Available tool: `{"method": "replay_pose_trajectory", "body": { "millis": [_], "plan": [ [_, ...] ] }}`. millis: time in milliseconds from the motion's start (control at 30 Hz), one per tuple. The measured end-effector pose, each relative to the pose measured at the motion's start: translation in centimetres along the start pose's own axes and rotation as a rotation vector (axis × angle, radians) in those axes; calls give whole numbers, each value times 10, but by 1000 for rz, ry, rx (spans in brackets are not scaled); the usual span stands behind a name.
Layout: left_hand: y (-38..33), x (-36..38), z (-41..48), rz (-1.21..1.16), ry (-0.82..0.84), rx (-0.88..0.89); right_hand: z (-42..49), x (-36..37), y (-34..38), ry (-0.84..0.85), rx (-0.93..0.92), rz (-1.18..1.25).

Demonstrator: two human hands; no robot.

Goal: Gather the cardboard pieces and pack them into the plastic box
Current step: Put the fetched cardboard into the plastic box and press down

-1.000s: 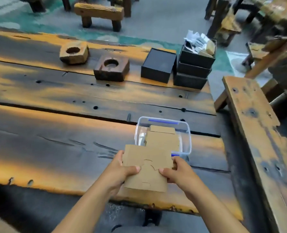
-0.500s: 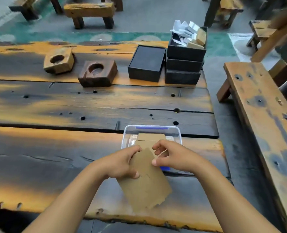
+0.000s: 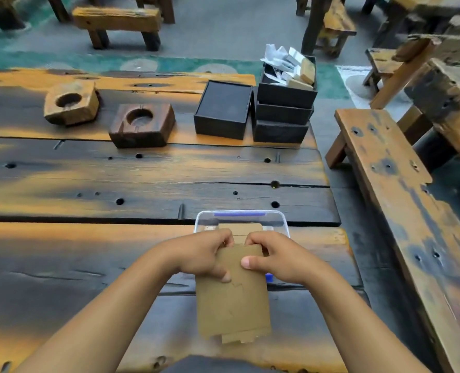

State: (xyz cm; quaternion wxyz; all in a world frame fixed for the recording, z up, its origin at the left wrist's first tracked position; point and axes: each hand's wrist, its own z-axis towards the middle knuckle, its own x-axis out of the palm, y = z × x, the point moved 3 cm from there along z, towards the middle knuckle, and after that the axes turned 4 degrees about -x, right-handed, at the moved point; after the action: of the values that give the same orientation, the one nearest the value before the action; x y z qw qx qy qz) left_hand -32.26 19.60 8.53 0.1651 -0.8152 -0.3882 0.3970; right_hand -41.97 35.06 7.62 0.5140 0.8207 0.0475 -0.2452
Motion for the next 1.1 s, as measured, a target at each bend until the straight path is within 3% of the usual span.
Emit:
{"method": "replay_pose_trajectory", "body": {
  "millis": [100,233,333,400,533,700,833,1100],
  "plan": [
    [19,-10,-6,-406,-92,40,-1,1,-4,-80,3,195],
    [44,-3,-10,-755,-219,26,5,9,-6,-145,16,435],
    [60,13,-12,-1133,-211,-8,10,11,-9,-237,38,496],
    [68,22,-15,-1249,-263,-41,11,12,-14,-313,54,526],
    [76,40,-15,-1337,-339,-79,13,12,-26,-519,90,639],
    [62,56,-7,-1478,-272,-71,17,23,-35,-666,146,743],
    [58,54,2,-1375,-437,-145,19,32,-41,-680,190,812],
    [55,23,17,-1088,-470,-56,18,12,-52,-609,231,789]
  ]
}}
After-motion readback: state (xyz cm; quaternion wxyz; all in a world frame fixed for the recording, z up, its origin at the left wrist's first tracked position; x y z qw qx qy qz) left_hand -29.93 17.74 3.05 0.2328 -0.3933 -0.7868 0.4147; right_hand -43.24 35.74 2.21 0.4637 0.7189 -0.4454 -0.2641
